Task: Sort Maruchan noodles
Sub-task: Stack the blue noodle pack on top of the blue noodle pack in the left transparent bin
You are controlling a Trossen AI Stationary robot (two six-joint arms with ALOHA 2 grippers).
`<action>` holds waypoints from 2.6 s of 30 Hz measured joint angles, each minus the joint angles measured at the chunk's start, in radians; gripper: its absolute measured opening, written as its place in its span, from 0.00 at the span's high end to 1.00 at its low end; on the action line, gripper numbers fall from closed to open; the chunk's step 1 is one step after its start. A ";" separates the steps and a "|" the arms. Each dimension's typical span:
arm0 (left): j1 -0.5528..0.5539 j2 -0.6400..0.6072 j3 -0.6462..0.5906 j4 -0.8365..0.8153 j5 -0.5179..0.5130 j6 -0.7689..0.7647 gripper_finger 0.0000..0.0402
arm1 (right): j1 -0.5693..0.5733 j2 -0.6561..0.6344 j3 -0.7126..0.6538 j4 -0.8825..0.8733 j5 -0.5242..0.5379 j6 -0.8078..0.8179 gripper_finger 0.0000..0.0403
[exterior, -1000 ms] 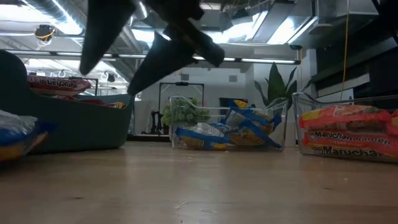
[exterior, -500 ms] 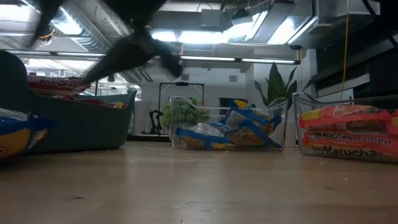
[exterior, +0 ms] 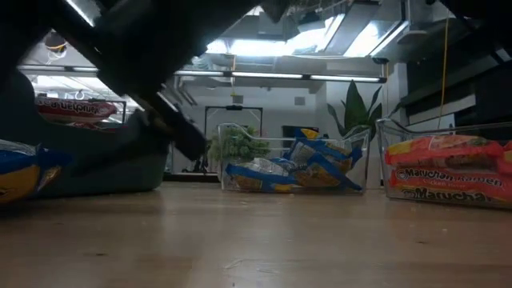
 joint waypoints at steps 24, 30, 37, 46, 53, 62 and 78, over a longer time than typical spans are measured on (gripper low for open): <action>0.015 0.001 -0.003 0.044 -0.039 0.003 1.00 | -0.005 0.113 0.004 0.279 -0.142 0.043 0.50; 0.015 -0.008 0.028 0.046 -0.027 0.028 1.00 | 0.003 0.114 0.012 0.280 -0.150 0.056 0.72; 0.015 -0.010 0.112 0.043 0.009 0.126 1.00 | 0.014 0.114 0.012 0.279 -0.182 0.082 0.75; 0.015 -0.011 0.256 -0.140 0.065 0.186 1.00 | 0.051 0.014 0.005 0.078 -0.148 0.029 0.75; 0.015 -0.012 0.369 -0.373 0.016 0.211 1.00 | 0.063 -0.194 0.008 -0.332 0.060 -0.050 0.73; 0.015 -0.013 0.393 -0.467 -0.093 0.212 1.00 | 0.027 -0.372 0.009 -0.845 0.572 -0.154 0.75; 0.015 -0.013 0.393 -0.531 -0.164 0.210 1.00 | -0.127 -0.358 -0.240 -0.890 0.929 -0.851 0.73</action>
